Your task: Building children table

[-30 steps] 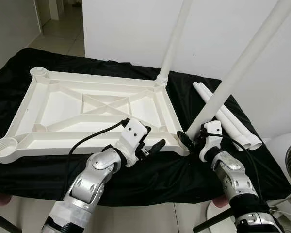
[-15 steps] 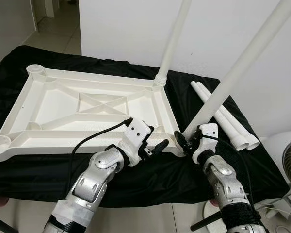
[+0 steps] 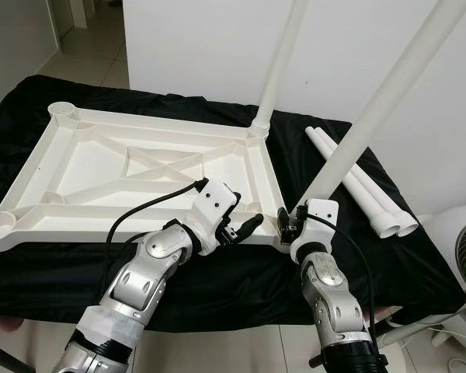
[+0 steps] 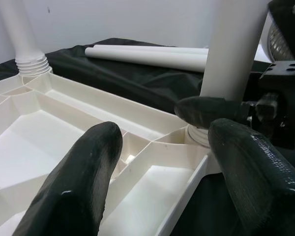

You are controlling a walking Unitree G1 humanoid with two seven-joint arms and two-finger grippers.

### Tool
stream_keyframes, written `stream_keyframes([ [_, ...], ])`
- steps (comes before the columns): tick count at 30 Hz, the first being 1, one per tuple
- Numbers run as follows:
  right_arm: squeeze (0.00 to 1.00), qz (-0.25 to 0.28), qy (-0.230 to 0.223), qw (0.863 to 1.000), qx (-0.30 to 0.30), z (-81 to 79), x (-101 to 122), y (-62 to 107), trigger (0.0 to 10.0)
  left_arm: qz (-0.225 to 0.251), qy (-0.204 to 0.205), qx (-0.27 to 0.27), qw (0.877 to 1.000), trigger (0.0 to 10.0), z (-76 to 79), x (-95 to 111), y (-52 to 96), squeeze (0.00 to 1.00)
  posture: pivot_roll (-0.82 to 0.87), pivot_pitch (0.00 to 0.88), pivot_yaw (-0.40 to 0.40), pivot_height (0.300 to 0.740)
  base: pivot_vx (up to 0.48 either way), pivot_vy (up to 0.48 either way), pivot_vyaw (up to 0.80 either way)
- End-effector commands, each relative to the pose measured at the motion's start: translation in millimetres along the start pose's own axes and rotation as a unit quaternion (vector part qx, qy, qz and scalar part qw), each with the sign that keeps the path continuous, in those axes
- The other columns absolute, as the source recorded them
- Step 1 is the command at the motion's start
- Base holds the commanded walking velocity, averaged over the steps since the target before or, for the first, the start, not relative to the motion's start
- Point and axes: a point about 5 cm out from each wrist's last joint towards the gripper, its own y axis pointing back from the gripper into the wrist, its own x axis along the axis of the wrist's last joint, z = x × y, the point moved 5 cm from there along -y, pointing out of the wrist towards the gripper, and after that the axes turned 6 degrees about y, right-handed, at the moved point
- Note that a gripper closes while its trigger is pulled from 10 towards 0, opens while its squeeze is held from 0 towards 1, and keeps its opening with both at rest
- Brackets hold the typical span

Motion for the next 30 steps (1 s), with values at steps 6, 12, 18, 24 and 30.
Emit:
stream_keyframes([
  [6, 1.00, 0.011, -0.010, 1.000, 0.026, 4.2, 5, 2.0, 10.0, -0.004, -0.007, -0.039, 0.999, 10.0, 7.8, 0, 1.0, 0.00, 0.06, 0.041, -0.140, 0.740, 0.000, 0.000, 0.00],
  [12, 0.00, 0.025, 0.004, 0.997, 0.070, 12.5, 13, 1.0, 10.0, -0.004, -0.008, -0.038, 0.999, 10.0, 8.5, 1, 0.9, 0.00, 0.07, 0.041, -0.149, 0.740, 0.000, 0.000, 0.00],
  [18, 0.00, 0.027, 0.045, 0.986, 0.155, 17.0, 10, -0.9, 10.0, -0.004, -0.009, -0.052, 0.999, 10.0, 18.8, -1, 0.1, 0.00, 0.08, 0.041, -0.159, 0.740, 0.000, 0.000, 0.00],
  [24, 0.00, 0.026, 0.102, 0.960, 0.258, 17.3, 1, -4.4, 10.0, -0.015, -0.005, -0.078, 0.997, 10.0, 35.2, -11, 0.5, 0.00, 0.09, 0.034, -0.158, 0.740, 0.000, 0.000, 0.00],
  [30, 0.00, 0.025, 0.100, 0.952, 0.287, 13.1, 0, -8.5, 10.0, -0.014, 0.000, -0.083, 0.996, 10.0, 41.7, -12, -3.1, 0.00, 0.09, 0.034, -0.157, 0.740, 0.000, 0.000, 0.00],
])
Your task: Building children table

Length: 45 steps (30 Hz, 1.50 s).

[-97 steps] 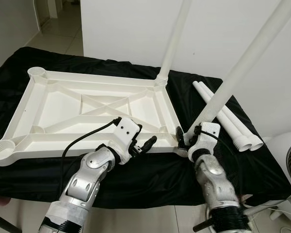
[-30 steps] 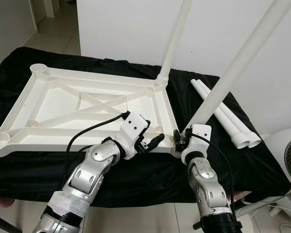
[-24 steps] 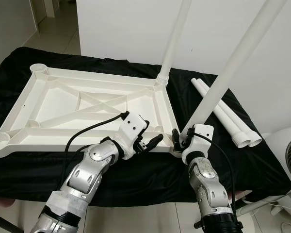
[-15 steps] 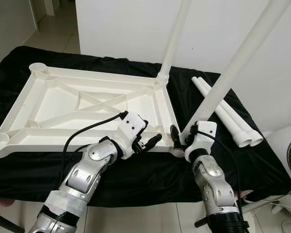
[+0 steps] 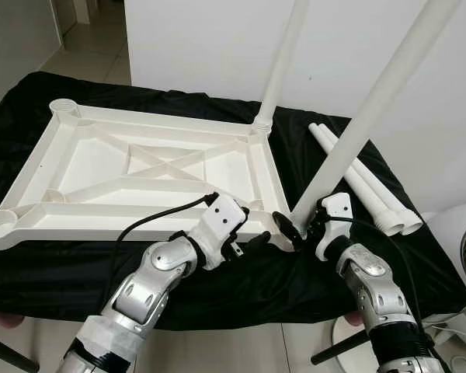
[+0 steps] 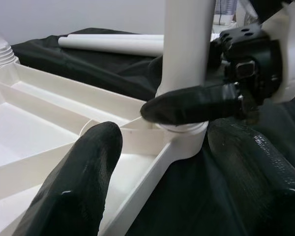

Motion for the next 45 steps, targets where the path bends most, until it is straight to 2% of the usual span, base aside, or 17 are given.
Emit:
stream_keyframes([
  [1, 0.00, -0.001, 0.011, 1.000, 0.019, 0.3, 0, -2.0, 9.2, -0.004, 0.000, -0.043, 0.999, 10.0, 14.7, -3, -2.8, 0.00, 0.09, 0.034, -0.157, 0.740, 0.000, 0.000, 0.00],
  [2, 0.00, -0.008, 0.015, 1.000, 0.025, -0.5, -3, -2.7, 4.8, -0.006, 0.002, -0.043, 0.999, 10.0, 15.7, -5, -2.6, 0.00, 0.09, 0.034, -0.157, 0.740, 0.000, 0.000, 0.00],
  [5, 0.00, -0.013, 0.018, 0.999, 0.030, -0.7, -6, -3.1, 4.8, -0.007, 0.003, -0.043, 0.999, 10.0, 16.3, -7, -2.6, 0.00, 0.09, 0.030, -0.157, 0.740, 0.000, 0.000, 0.00],
  [6, 0.00, -0.015, 0.013, 0.999, 0.037, -1.3, -7, -3.0, 1.6, -0.009, 0.005, -0.043, 0.999, 10.0, 17.0, -8, -2.6, 0.00, 0.09, 0.031, -0.158, 0.740, 0.000, 0.000, 0.00],
  [7, 0.00, -0.015, 0.009, 0.999, 0.041, -1.6, -8, -2.9, 1.6, -0.010, 0.006, -0.043, 0.999, 10.0, 17.4, -9, -2.6, 0.00, 0.09, 0.031, -0.158, 0.740, 0.000, 0.000, 0.00],
  [8, 0.00, -0.011, 0.009, 0.999, 0.046, -1.3, -9, -2.6, 0.0, -0.010, 0.007, -0.043, 0.999, 10.0, 17.4, -9, -2.5, 0.00, 0.09, 0.031, -0.158, 0.740, 0.000, 0.000, 0.00],
  [18, 0.00, -0.014, 0.006, 0.999, 0.046, 1.4, -15, 1.4, 0.0, -0.007, 0.006, -0.041, 0.999, 10.0, 17.2, -7, -4.3, 0.00, 0.08, 0.030, -0.177, 0.740, 0.000, 0.000, 0.00],
  [19, 0.00, -0.015, 0.002, 0.999, 0.038, 2.0, -16, 2.0, 4.0, -0.006, 0.004, -0.038, 0.999, 10.0, 16.4, -6, -4.8, 0.00, 0.07, 0.027, -0.181, 0.740, 0.000, 0.000, 0.00],
  [20, 0.00, -0.015, -0.002, 1.000, 0.025, 3.1, -16, 1.9, 10.0, -0.003, 0.004, -0.035, 0.999, 10.0, 15.0, -6, -4.8, 0.00, 0.03, 0.030, -0.194, 0.740, 0.000, 0.000, 0.00],
  [25, 0.00, -0.023, -0.008, 0.999, -0.041, 8.1, -17, 3.1, 10.0, -0.002, 0.008, -0.028, 1.000, 10.0, 13.2, -7, -4.0, 0.00, -0.01, 0.033, -0.186, 0.740, 0.000, 0.000, 0.00],
  [31, 0.00, -0.022, -0.026, 0.995, -0.096, 5.3, -15, 4.9, 10.0, -0.005, 0.009, -0.031, 0.999, 10.0, 13.8, -8, -2.7, 0.00, -0.01, 0.036, -0.182, 0.740, 0.000, 0.000, 0.00],
  [32, 0.00, -0.030, -0.037, 0.990, -0.130, 5.0, -17, 5.9, 10.0, -0.005, 0.009, -0.031, 0.999, 10.0, 12.7, -8, -2.6, 0.00, -0.02, 0.038, -0.182, 0.740, 0.000, 0.000, 0.00],
  [33, 0.00, -0.030, -0.037, 0.990, -0.130, 5.0, -17, 5.9, 10.0, -0.005, 0.009, -0.031, 0.999, 10.0, 12.7, -8, -2.6, 0.00, -0.02, 0.038, -0.182, 0.740, 0.000, 0.000, 0.00],
  [36, 0.00, -0.043, -0.070, 0.967, -0.239, 0.6, -18, 12.3, 10.0, -0.006, 0.003, -0.027, 1.000, 10.0, 7.1, -6, -2.5, 0.00, -0.01, 0.037, -0.186, 0.740, 0.000, 0.000, 0.00],
  [39, 0.00, -0.047, -0.072, 0.962, -0.259, -2.9, -18, 13.2, 10.0, -0.005, 0.002, -0.025, 1.000, 10.0, 5.5, -6, -2.4, 0.00, -0.01, 0.037, -0.186, 0.740, 0.000, 0.000, 0.00],
  [41, 0.00, -0.045, -0.083, 0.955, -0.282, -12.8, -15, 12.1, 10.0, -0.004, 0.001, -0.021, 1.000, 10.0, 2.9, -5, -1.4, 0.00, 0.00, 0.035, -0.185, 0.740, 0.000, 0.000, 0.00],
  [45, 0.00, -0.041, -0.088, 0.955, -0.279, -18.0, -11, 8.5, 10.0, -0.004, 0.002, -0.019, 1.000, 10.0, 1.5, -5, 0.0, 0.00, 0.01, 0.039, -0.183, 0.740, 0.000, 0.000, 0.00],
])
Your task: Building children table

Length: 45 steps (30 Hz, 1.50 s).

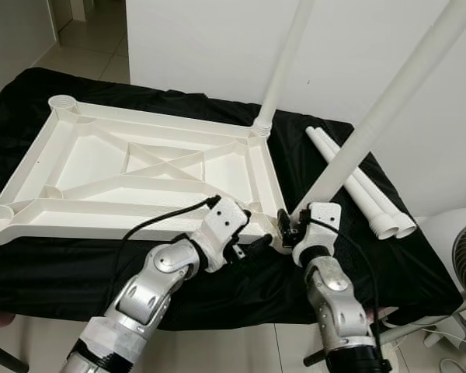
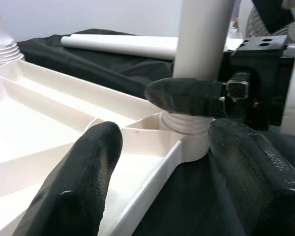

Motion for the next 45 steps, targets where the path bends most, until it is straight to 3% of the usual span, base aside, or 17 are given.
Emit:
stream_keyframes([
  [1, 0.00, -0.026, -0.011, 0.999, -0.014, 3.7, -13, 3.7, 10.0, 0.000, -0.001, -0.025, 1.000, 10.0, 6.2, 1, -1.1, 0.00, 0.01, 0.039, -0.183, 0.740, 0.000, 0.000, 0.00],
  [5, 0.00, -0.020, -0.015, 1.000, 0.002, 1.4, -8, 2.7, 10.0, -0.002, -0.002, -0.025, 1.000, 10.0, 5.4, 1, 0.3, 0.00, 0.03, 0.042, -0.173, 0.740, 0.000, 0.000, 0.00],
  [6, 1.00, -0.001, -0.018, 1.000, 0.016, 1.1, -1, 1.6, 10.0, -0.002, -0.004, -0.024, 1.000, 10.0, 3.8, 2, 0.7, 0.00, 0.05, 0.058, -0.173, 0.740, 0.000, 0.000, 0.00],
  [9, 1.00, 0.016, -0.032, 0.998, 0.043, -2.5, 7, 0.9, 10.0, -0.003, -0.008, -0.021, 1.000, 10.0, 1.1, 3, 1.5, 0.00, 0.06, 0.064, -0.172, 0.740, 0.000, 0.000, 0.00],
  [14, 1.00, 0.033, -0.012, 0.997, 0.072, 0.1, 15, -0.7, 10.0, -0.003, -0.009, -0.018, 1.000, 10.0, -0.5, 4, 3.4, 0.00, 0.07, 0.064, -0.170, 0.740, 0.000, 0.000, 0.00],
  [15, 0.00, 0.030, 0.014, 0.994, 0.106, 4.7, 14, -0.9, 10.0, -0.003, -0.008, -0.017, 1.000, 10.0, -0.3, 4, 4.0, 0.00, 0.07, 0.064, -0.170, 0.740, 0.000, 0.000, 0.00],
  [23, 0.00, 0.035, 0.059, 0.982, 0.177, 9.6, 14, 1.7, 10.0, -0.002, -0.008, -0.017, 1.000, 10.0, 0.7, 5, 3.8, 0.00, 0.07, 0.062, -0.169, 0.740, 0.000, 0.000, 0.00],
  [26, 0.00, 0.035, 0.071, 0.973, 0.218, 9.8, 13, 1.8, 10.0, -0.002, -0.007, -0.018, 1.000, 10.0, 0.8, 4, 4.0, 0.00, 0.07, 0.060, -0.164, 0.740, 0.000, 0.000, 0.00],
  [27, 0.00, 0.036, 0.083, 0.963, 0.254, 10.3, 12, -0.1, 10.0, -0.005, -0.008, -0.024, 1.000, 10.0, 2.1, 4, 3.7, 0.00, 0.07, 0.059, -0.164, 0.740, 0.000, 0.000, 0.00],
  [29, 0.00, 0.036, 0.083, 0.963, 0.254, 10.3, 12, -0.1, 10.0, -0.005, -0.008, -0.024, 1.000, 10.0, 2.1, 4, 3.7, 0.00, 0.07, 0.059, -0.164, 0.740, 0.000, 0.000, 0.00],
  [30, 0.00, 0.037, 0.089, 0.959, 0.266, 10.7, 12, -0.7, 9.3, -0.005, -0.009, -0.026, 1.000, 10.0, 2.8, 4, 3.6, 0.00, 0.07, 0.059, -0.164, 0.740, 0.000, 0.000, 0.00],
  [31, 0.00, 0.036, 0.097, 0.955, 0.279, 11.4, 10, -3.9, 7.9, -0.005, -0.010, -0.027, 1.000, 10.0, 3.0, 4, 2.8, 0.00, 0.07, 0.047, -0.165, 0.740, 0.000, 0.000, 0.00],
  [33, 0.00, 0.034, 0.101, 0.952, 0.286, 11.9, 9, -6.1, 7.9, -0.005, -0.010, -0.027, 1.000, 10.0, 3.0, 4, 2.2, 0.00, 0.07, 0.047, -0.165, 0.740, 0.000, 0.000, 0.00],
  [34, 0.00, 0.025, 0.109, 0.951, 0.288, 12.9, 6, -10.4, 2.2, -0.004, -0.011, -0.028, 1.000, 10.0, 3.0, 5, 1.8, 0.00, 0.07, 0.047, -0.165, 0.740, 0.000, 0.000, 0.00],
  [37, 0.00, 0.014, 0.108, 0.951, 0.290, 14.2, 2, -14.2, 2.0, -0.003, -0.012, -0.028, 1.000, 10.0, 3.0, 6, 1.3, 0.00, 0.08, 0.040, -0.166, 0.740, 0.000, 0.000, 0.00],
  [38, 0.00, 0.003, 0.106, 0.950, 0.292, 14.8, -1, -15.9, 0.0, -0.003, -0.013, -0.028, 1.000, 10.0, 2.9, 6, 1.0, 0.00, 0.08, 0.038, -0.166, 0.740, 0.000, 0.000, 0.00],
  [45, 0.00, -0.023, 0.070, 0.954, 0.292, 19.2, -15, -15.6, 0.0, -0.001, -0.015, -0.024, 1.000, 10.0, 0.1, 8, 1.4, 0.00, 0.09, 0.038, -0.175, 0.740, 0.000, 0.000, 0.00],
])
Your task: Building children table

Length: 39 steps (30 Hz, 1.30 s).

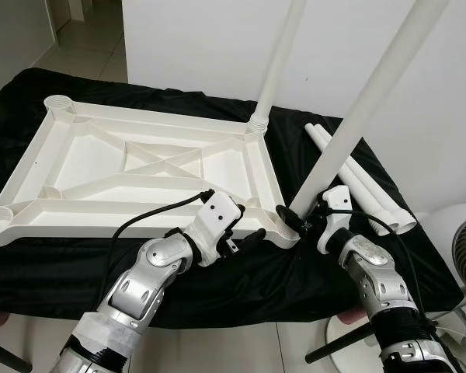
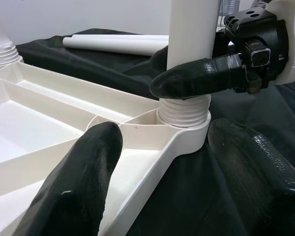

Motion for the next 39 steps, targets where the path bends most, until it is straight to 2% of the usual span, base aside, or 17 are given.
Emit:
stream_keyframes([
  [1, 0.00, -0.037, -0.026, 0.999, -0.007, -3.3, -20, 4.0, 10.0, 0.001, -0.005, -0.026, 1.000, 10.0, 7.6, 2, -2.5, 0.00, 0.09, 0.039, -0.177, 0.740, 0.000, 0.000, 0.00],
  [4, 0.00, -0.029, -0.044, 0.998, -0.022, -4.2, -19, 2.9, 10.0, 0.001, -0.003, -0.026, 1.000, 10.0, 8.3, 2, -2.5, 0.00, 0.08, 0.038, -0.178, 0.740, 0.000, 0.000, 0.00],
  [9, 0.00, -0.042, -0.035, 0.996, -0.066, -3.7, -25, 1.8, 10.0, 0.001, -0.002, -0.027, 1.000, 10.0, 9.2, 1, -3.1, 0.00, 0.08, 0.039, -0.182, 0.740, 0.000, 0.000, 0.00],
  [11, 0.00, -0.058, -0.057, 0.990, -0.119, 0.7, -30, 3.8, 10.0, 0.001, -0.001, -0.030, 1.000, 10.0, 10.1, 1, -3.4, 0.00, 0.07, 0.035, -0.182, 0.740, 0.000, 0.000, 0.00],
  [12, 0.00, -0.058, -0.057, 0.990, -0.119, 0.7, -30, 3.8, 10.0, 0.001, -0.001, -0.030, 1.000, 10.0, 10.1, 1, -3.4, 0.00, 0.07, 0.035, -0.182, 0.740, 0.000, 0.000, 0.00],
  [14, 0.00, -0.074, -0.084, 0.974, -0.199, 7.4, -35, 9.5, 10.0, 0.001, -0.001, -0.032, 0.999, 10.0, 11.1, 1, -4.0, 0.00, 0.07, 0.033, -0.185, 0.740, 0.000, 0.000, 0.00],
  [15, 0.00, -0.074, -0.084, 0.974, -0.199, 7.4, -35, 9.5, 10.0, 0.001, -0.001, -0.032, 0.999, 10.0, 11.1, 1, -4.0, 0.00, 0.07, 0.033, -0.185, 0.740, 0.000, 0.000, 0.00],
  [16, 0.00, -0.077, -0.087, 0.968, -0.223, 9.0, -36, 11.6, 10.0, 0.001, -0.001, -0.033, 0.999, 10.0, 11.4, 0, -4.1, 0.00, 0.07, 0.033, -0.185, 0.740, 0.000, 0.000, 0.00],
  [17, 0.00, -0.077, -0.096, 0.961, -0.246, 6.0, -36, 12.7, 10.0, 0.001, -0.001, -0.033, 0.999, 10.0, 11.4, 0, -4.2, 0.00, 0.07, 0.032, -0.186, 0.740, 0.000, 0.000, 0.00],
  [18, 0.00, -0.077, -0.096, 0.961, -0.246, 6.0, -36, 12.7, 10.0, 0.001, -0.001, -0.033, 0.999, 10.0, 11.4, 0, -4.2, 0.00, 0.07, 0.032, -0.186, 0.740, 0.000, 0.000, 0.00],
  [21, 0.00, -0.083, -0.122, 0.938, -0.315, -4.9, -35, 16.9, 10.0, 0.000, -0.001, -0.034, 0.999, 10.0, 11.3, 0, -4.3, 0.00, 0.07, 0.030, -0.189, 0.740, 0.000, 0.000, 0.00],
  [23, 0.00, -0.083, -0.122, 0.938, -0.315, -4.9, -35, 16.9, 10.0, 0.000, -0.001, -0.034, 0.999, 10.0, 11.3, 0, -4.3, 0.00, 0.07, 0.030, -0.189, 0.740, 0.000, 0.000, 0.00],
  [24, 0.00, -0.084, -0.133, 0.932, -0.328, -10.6, -35, 16.5, 10.0, 0.000, -0.001, -0.034, 0.999, 10.0, 11.4, 0, -4.2, 0.00, 0.08, 0.028, -0.190, 0.740, 0.000, 0.000, 0.00],
  [26, 0.00, -0.083, -0.139, 0.929, -0.334, -16.0, -34, 15.5, 10.0, 0.000, -0.001, -0.034, 0.999, 10.0, 11.5, 0, -4.2, 0.00, 0.08, 0.026, -0.193, 0.740, 0.000, 0.000, 0.00],
  [27, 0.00, -0.081, -0.143, 0.936, -0.312, -26.6, -32, 8.7, 10.0, -0.001, 0.000, -0.035, 0.999, 10.0, 11.7, -1, -3.8, 0.00, 0.08, 0.026, -0.194, 0.740, 0.000, 0.000, 0.00],
  [30, 0.00, -0.077, -0.144, 0.943, -0.289, -34.8, -28, 2.8, 10.0, -0.001, 0.000, -0.035, 0.999, 10.0, 12.0, -2, -3.4, 0.00, 0.08, 0.022, -0.193, 0.740, 0.000, 0.000, 0.00],
  [39, 0.00, -0.059, -0.139, 0.950, -0.274, -33.6, -17, 1.2, 10.0, -0.002, -0.002, -0.033, 0.999, 10.0, 11.2, -2, -3.1, 0.00, 0.08, 0.019, -0.195, 0.740, 0.000, 0.000, 0.00],
])
